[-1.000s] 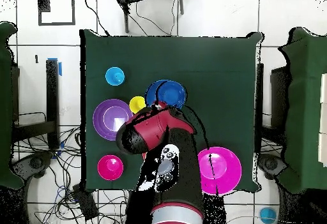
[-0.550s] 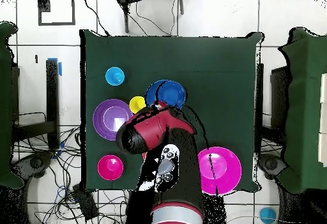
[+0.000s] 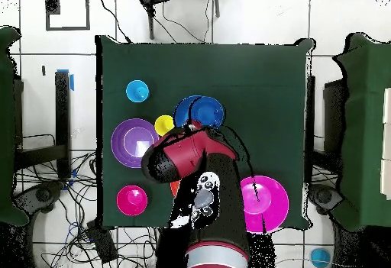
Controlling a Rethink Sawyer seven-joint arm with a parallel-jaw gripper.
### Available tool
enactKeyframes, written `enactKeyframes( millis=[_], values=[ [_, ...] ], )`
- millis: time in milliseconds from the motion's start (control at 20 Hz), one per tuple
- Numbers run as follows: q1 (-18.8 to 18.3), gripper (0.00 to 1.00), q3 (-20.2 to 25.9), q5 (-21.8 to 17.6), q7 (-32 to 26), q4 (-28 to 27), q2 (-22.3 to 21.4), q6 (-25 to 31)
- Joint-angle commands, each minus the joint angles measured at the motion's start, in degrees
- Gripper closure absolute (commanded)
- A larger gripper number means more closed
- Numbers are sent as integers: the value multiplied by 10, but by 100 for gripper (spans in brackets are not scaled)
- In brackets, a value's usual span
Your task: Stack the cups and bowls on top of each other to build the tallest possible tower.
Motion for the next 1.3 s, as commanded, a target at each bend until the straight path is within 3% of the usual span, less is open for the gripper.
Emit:
enactKeyframes(
  millis=[50, 1300],
  values=[
    [-13, 100, 63, 19, 66, 10, 6, -14],
    [-12, 100, 75, 40, 67, 14, 0, -6]
  ],
)
